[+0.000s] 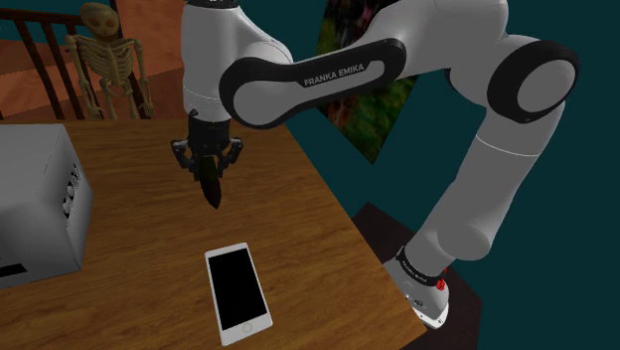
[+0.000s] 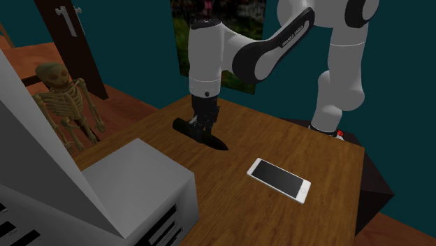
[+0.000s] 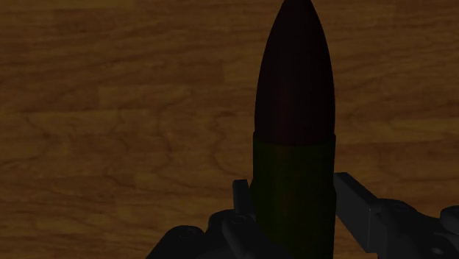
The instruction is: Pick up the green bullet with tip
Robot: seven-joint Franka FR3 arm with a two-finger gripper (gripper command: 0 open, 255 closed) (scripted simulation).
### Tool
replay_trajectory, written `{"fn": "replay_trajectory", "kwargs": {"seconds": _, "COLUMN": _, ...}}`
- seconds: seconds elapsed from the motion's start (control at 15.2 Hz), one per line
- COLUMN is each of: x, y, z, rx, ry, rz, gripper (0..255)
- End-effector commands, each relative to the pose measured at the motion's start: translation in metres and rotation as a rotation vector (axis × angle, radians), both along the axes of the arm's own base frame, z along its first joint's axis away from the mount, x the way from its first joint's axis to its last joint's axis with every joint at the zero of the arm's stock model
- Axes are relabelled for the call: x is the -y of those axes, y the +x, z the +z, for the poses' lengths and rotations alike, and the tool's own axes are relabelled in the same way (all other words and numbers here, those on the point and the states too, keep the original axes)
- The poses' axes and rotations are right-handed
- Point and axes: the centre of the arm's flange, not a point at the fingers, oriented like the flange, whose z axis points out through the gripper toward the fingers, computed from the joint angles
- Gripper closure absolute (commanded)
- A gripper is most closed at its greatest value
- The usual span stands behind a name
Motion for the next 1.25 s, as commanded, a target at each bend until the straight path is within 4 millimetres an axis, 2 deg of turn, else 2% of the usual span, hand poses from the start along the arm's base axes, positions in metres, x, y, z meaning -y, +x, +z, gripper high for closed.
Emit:
{"fn": "replay_trajectory", "kwargs": {"seconds": 0.0, "x": 0.000, "y": 0.000, "z": -0.001, "rx": -0.001, "ry": 0.000, "rz": 0.000, "gripper": 255}}
{"fn": "replay_trajectory", "kwargs": {"seconds": 0.07, "x": 0.000, "y": 0.000, "z": -0.002, "rx": -0.001, "ry": 0.000, "rz": 0.000, "gripper": 255}}
{"fn": "replay_trajectory", "kwargs": {"seconds": 1.06, "x": 0.000, "y": 0.000, "z": 0.077, "rx": -0.001, "ry": 0.000, "rz": 0.000, "gripper": 255}}
{"fn": "replay_trajectory", "kwargs": {"seconds": 1.19, "x": 0.000, "y": 0.000, "z": 0.078, "rx": -0.001, "ry": 0.000, "rz": 0.000, "gripper": 255}}
